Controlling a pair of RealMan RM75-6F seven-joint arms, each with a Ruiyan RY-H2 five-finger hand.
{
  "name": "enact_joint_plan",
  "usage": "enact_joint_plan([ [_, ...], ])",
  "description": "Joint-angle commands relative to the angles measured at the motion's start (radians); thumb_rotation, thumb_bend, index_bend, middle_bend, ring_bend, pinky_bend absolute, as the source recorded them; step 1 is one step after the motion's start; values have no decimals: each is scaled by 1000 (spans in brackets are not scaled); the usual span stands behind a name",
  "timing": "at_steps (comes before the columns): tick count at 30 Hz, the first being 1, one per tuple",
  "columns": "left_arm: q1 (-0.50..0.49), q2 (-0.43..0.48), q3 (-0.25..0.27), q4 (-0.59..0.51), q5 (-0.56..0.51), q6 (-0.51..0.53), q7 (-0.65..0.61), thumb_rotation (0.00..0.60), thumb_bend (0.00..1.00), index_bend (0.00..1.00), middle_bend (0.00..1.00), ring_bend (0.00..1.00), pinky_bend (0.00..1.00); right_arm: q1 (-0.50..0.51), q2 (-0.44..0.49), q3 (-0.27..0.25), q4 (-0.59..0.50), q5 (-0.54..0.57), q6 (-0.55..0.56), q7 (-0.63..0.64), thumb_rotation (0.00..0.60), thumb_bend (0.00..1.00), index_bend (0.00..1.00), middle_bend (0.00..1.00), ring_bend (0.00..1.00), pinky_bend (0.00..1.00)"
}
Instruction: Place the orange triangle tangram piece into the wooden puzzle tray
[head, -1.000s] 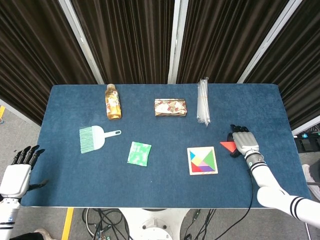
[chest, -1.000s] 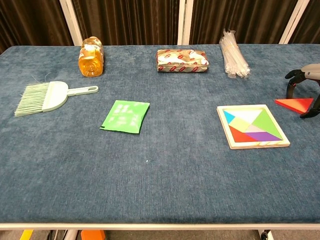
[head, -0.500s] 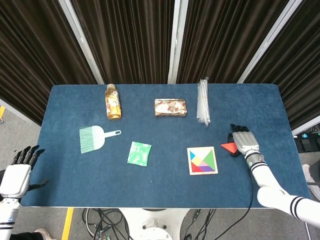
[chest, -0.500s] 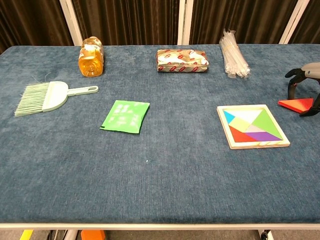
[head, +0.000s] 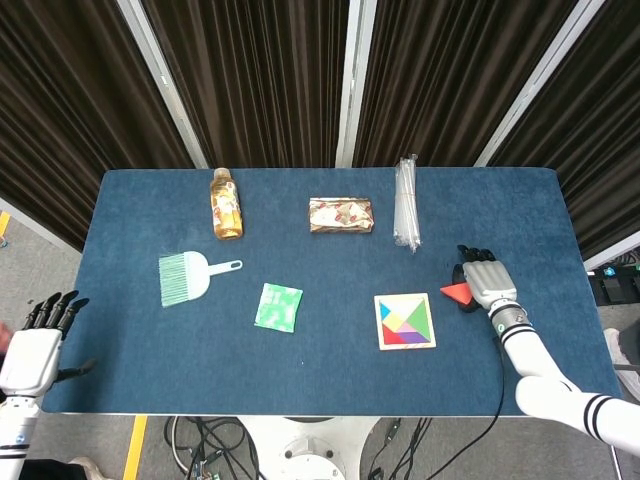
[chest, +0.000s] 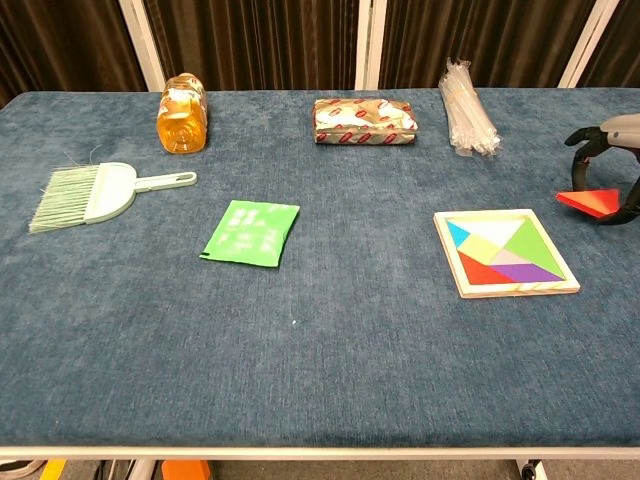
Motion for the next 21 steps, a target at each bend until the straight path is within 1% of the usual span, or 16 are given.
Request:
enact_joint_plan([
  [1, 0, 0, 0, 1, 0, 0, -1, 600, 0, 159, 85, 24, 115, 4, 4, 2, -12, -5, 5, -3, 600, 122, 512, 0, 0, 0],
  [4, 1, 1, 1, 2, -1, -1, -5, 600, 0, 159, 85, 23, 116, 9, 16, 5, -43, -8, 9, -6, 600, 123, 516, 0, 0, 0],
  [8, 1, -1, 1, 7, 2, 0, -15, 600, 0, 159, 85, 23, 116, 22, 46, 7, -111, -14, 19, -26, 600, 122, 518, 0, 0, 0],
  [13, 2, -4, 1, 19, 3, 1, -32, 600, 0, 159, 85, 23, 116, 50, 67, 14, -178, 3, 24, -57, 600, 122, 526, 0, 0, 0],
  [16, 4, -4, 1, 26, 4, 5, -45, 600, 0, 159, 85, 23, 116, 77, 61, 15, -192, 29, 26, -89, 600, 123, 529, 0, 0, 0],
  [21, 8, -3, 1, 37, 7, 13, -69, 600, 0, 159, 85, 23, 116, 131, 39, 8, -205, 107, 30, -159, 600, 130, 537, 0, 0, 0],
])
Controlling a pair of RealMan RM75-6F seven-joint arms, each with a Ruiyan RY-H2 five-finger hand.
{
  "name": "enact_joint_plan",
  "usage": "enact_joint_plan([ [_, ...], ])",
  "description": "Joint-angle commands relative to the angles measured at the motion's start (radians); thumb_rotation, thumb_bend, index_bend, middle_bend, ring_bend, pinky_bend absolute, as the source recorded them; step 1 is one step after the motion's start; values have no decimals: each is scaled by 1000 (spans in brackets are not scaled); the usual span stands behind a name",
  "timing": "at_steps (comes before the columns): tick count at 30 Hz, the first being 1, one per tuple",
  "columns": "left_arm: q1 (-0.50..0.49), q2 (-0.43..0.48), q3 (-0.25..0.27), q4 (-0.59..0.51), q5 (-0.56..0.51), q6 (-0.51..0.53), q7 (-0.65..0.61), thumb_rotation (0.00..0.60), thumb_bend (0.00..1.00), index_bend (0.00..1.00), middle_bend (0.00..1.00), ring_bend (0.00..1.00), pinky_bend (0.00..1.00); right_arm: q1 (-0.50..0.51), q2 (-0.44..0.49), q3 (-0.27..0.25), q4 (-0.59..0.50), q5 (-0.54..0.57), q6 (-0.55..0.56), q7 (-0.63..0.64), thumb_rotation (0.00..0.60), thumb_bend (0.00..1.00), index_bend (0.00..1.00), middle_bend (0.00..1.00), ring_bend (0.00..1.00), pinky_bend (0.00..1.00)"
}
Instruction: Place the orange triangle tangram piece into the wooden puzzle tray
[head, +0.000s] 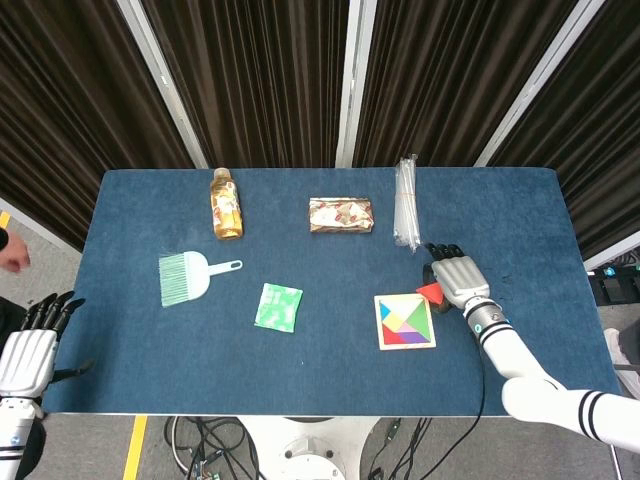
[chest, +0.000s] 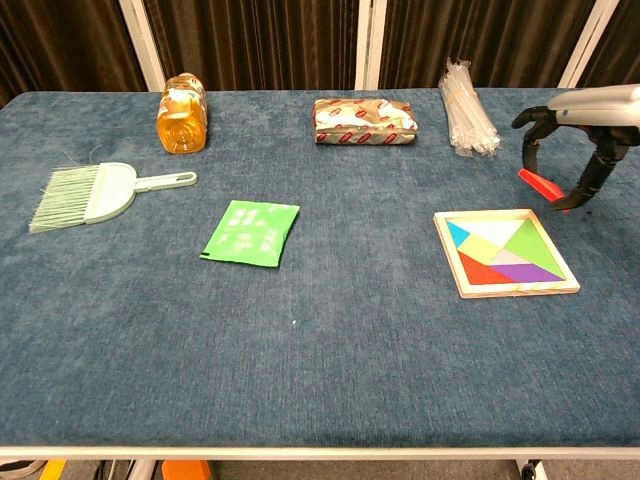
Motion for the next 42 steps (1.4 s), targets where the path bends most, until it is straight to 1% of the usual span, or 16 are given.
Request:
enact_joint_plan([
  [1, 2, 0, 0, 6, 3, 4, -12, 600, 0, 159, 85, 23, 116, 45, -17, -8, -14, 61, 6, -60, 600, 130, 537, 0, 0, 0],
  [7, 1, -3, 1, 21, 17, 11, -46, 600, 0, 159, 85, 23, 116, 140, -39, -26, -72, 201, 38, -185, 600, 133, 549, 0, 0, 0],
  [14, 6, -2, 2, 51, 22, 21, -102, 600, 0, 159, 85, 23, 116, 235, -62, -54, -164, 357, 138, -323, 600, 142, 568, 0, 0, 0],
  [18, 9, -3, 3, 67, 25, 26, -128, 600, 0, 159, 85, 24, 116, 266, -71, -62, -199, 422, 182, -366, 600, 146, 582, 0, 0, 0],
  [23, 13, -8, 5, 83, 27, 29, -147, 600, 0, 159, 85, 23, 116, 292, -93, -77, -203, 486, 213, -406, 600, 148, 594, 0, 0, 0],
  [29, 13, -13, 5, 96, 26, 27, -160, 600, 0, 159, 85, 23, 116, 306, -111, -83, -189, 528, 224, -423, 600, 149, 595, 0, 0, 0],
  [38, 15, -16, 7, 102, 28, 28, -165, 600, 0, 159, 85, 23, 116, 311, -143, -76, -168, 545, 245, -421, 600, 146, 599, 0, 0, 0],
  [42, 15, -17, 6, 105, 27, 27, -168, 600, 0, 159, 85, 23, 117, 310, -162, -68, -157, 556, 257, -417, 600, 143, 627, 0, 0, 0],
])
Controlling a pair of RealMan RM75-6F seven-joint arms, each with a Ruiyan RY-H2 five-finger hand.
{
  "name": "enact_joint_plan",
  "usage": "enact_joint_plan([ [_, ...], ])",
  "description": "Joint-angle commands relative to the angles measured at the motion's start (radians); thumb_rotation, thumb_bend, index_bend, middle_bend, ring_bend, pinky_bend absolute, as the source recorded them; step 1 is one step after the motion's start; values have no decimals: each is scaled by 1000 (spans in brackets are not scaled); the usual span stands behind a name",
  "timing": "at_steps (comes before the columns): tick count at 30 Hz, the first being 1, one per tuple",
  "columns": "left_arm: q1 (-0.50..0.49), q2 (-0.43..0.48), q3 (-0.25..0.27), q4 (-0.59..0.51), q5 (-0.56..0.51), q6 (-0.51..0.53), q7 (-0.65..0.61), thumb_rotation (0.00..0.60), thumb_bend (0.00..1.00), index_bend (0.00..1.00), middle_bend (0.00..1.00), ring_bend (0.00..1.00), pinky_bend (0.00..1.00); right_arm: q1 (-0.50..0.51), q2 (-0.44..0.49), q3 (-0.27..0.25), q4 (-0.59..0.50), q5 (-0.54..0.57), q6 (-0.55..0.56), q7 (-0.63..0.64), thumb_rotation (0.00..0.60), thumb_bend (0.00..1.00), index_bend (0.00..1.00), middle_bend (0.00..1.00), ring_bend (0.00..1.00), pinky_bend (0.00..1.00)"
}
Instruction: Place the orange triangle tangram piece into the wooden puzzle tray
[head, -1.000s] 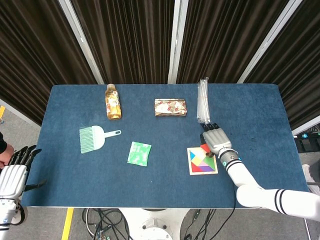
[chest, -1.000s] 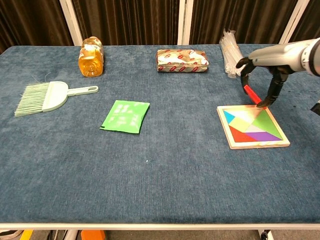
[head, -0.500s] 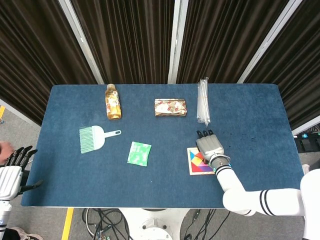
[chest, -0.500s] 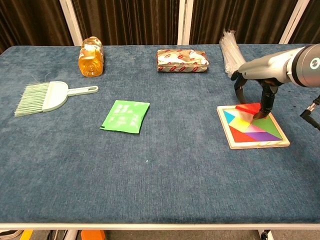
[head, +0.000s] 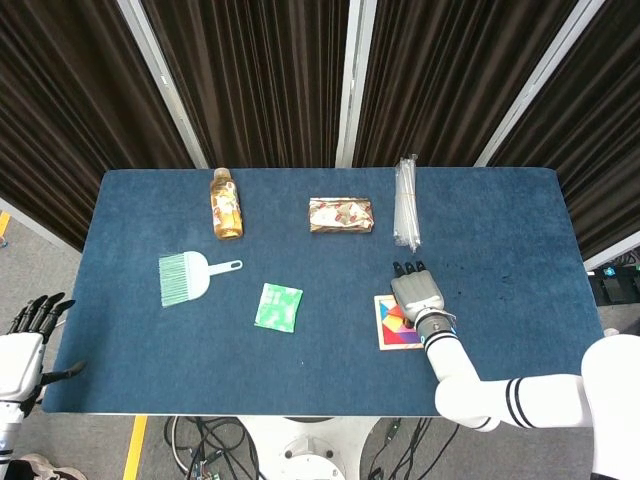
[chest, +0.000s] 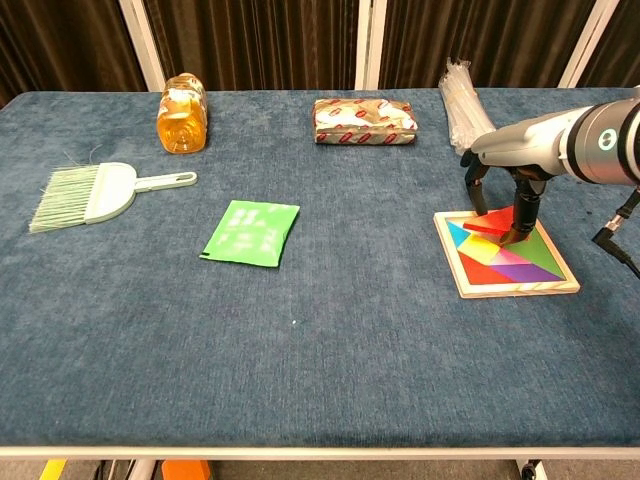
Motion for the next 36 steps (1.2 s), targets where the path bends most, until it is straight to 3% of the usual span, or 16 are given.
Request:
enact_joint_plan([
  [1, 0, 0, 0, 1, 0, 0, -2, 600, 0, 159, 85, 23, 117, 1, -12, 4, 6, 8, 9, -2, 600, 143, 634, 0, 0, 0],
  [8, 2, -1, 1, 9, 0, 0, -13, 600, 0, 159, 85, 23, 117, 6, -44, 20, 17, 43, 41, -17, 600, 141, 682, 0, 0, 0],
  [13, 3, -3, 1, 16, -2, -1, -21, 600, 0, 159, 85, 23, 117, 8, -49, 28, 16, 68, 44, -30, 600, 127, 661, 0, 0, 0],
  [31, 2, -3, 1, 16, 1, -3, -22, 600, 0, 159, 85, 23, 117, -33, 18, 43, -39, 2, 11, 29, 600, 82, 178, 0, 0, 0],
  [36, 3, 0, 3, 14, -1, -5, -23, 600, 0, 159, 85, 23, 117, -89, 82, 25, -71, -149, -19, 106, 600, 90, 144, 0, 0, 0],
])
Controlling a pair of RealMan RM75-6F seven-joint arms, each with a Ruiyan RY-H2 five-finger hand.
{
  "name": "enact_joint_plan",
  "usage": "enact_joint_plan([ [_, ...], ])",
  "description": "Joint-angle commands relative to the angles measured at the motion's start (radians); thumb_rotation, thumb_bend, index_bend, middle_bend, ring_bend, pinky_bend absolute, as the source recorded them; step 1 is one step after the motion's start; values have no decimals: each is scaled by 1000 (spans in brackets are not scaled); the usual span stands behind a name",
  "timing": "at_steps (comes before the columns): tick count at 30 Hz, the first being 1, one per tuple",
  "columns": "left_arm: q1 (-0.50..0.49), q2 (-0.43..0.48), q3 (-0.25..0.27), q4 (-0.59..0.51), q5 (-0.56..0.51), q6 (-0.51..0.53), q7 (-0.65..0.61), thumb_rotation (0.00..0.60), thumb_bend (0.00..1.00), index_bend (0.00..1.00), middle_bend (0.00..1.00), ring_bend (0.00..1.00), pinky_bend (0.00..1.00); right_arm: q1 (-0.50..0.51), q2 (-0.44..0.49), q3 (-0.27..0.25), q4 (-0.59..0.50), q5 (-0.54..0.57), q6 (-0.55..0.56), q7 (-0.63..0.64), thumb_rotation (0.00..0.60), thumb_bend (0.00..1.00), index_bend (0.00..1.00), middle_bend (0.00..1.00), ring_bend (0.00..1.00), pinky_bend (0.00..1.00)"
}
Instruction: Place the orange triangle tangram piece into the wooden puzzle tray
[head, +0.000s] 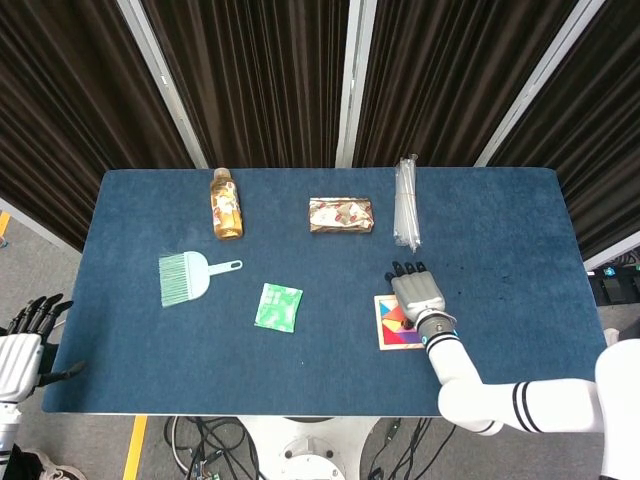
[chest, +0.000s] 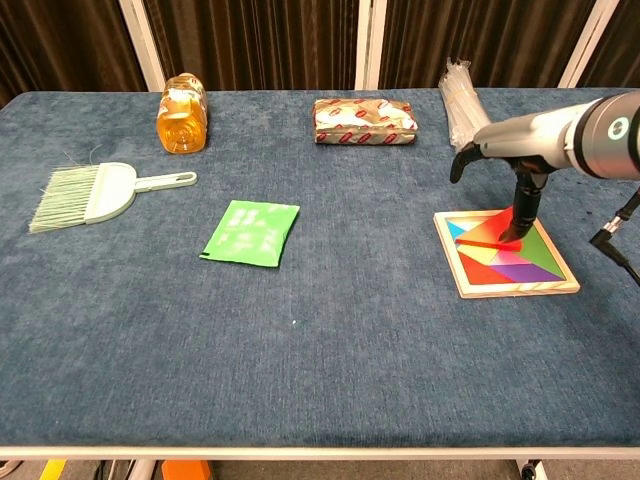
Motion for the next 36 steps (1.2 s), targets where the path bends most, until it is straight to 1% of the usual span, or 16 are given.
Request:
enact_joint_plan([
  [1, 0, 2, 2, -2, 0, -4, -2, 600, 0, 159, 85, 23, 118, -56, 63, -24, -28, -153, -27, 70, 600, 95, 135, 0, 0, 0],
  [4, -1, 4, 3, -3, 0, -8, 3, 600, 0, 159, 85, 23, 118, -125, 116, -62, -23, -356, -38, 146, 600, 109, 87, 0, 0, 0],
  [5, -2, 4, 4, -4, -1, -11, 9, 600, 0, 159, 85, 23, 118, -154, 132, -79, -9, -438, -41, 181, 600, 110, 77, 0, 0, 0],
  [6, -4, 4, 4, -6, -1, -14, 15, 600, 0, 159, 85, 23, 118, -175, 142, -91, 4, -493, -46, 211, 600, 110, 69, 0, 0, 0],
  [8, -7, 6, 3, -13, -1, -18, 30, 600, 0, 159, 85, 23, 118, -217, 159, -113, 46, -596, -77, 288, 600, 112, 66, 0, 0, 0],
  [11, -13, 7, 3, -29, 1, -24, 57, 600, 0, 159, 85, 23, 118, -253, 166, -128, 123, -698, -141, 394, 600, 117, 65, 0, 0, 0],
  [17, -22, 12, 3, -68, 2, -35, 116, 600, 0, 159, 85, 23, 118, -290, 130, -130, 277, -869, -236, 568, 600, 121, 64, 0, 0, 0],
  [23, -27, 24, 1, -102, -6, -43, 158, 600, 0, 159, 85, 23, 118, -333, 79, -123, 401, -1032, -240, 745, 600, 122, 65, 0, 0, 0],
  [29, -29, 30, 0, -122, -11, -47, 182, 600, 0, 159, 85, 23, 118, -363, 39, -108, 476, -1163, -203, 931, 600, 129, 106, 0, 0, 0],
  [32, -31, 31, 0, -127, -12, -50, 188, 600, 0, 159, 85, 23, 117, -368, 31, -106, 494, -1211, -191, 992, 600, 132, 133, 0, 0, 0],
  [36, -31, 33, 0, -130, -13, -50, 189, 600, 0, 159, 85, 23, 118, -373, 28, -99, 503, -1246, -175, 1036, 600, 133, 155, 0, 0, 0],
])
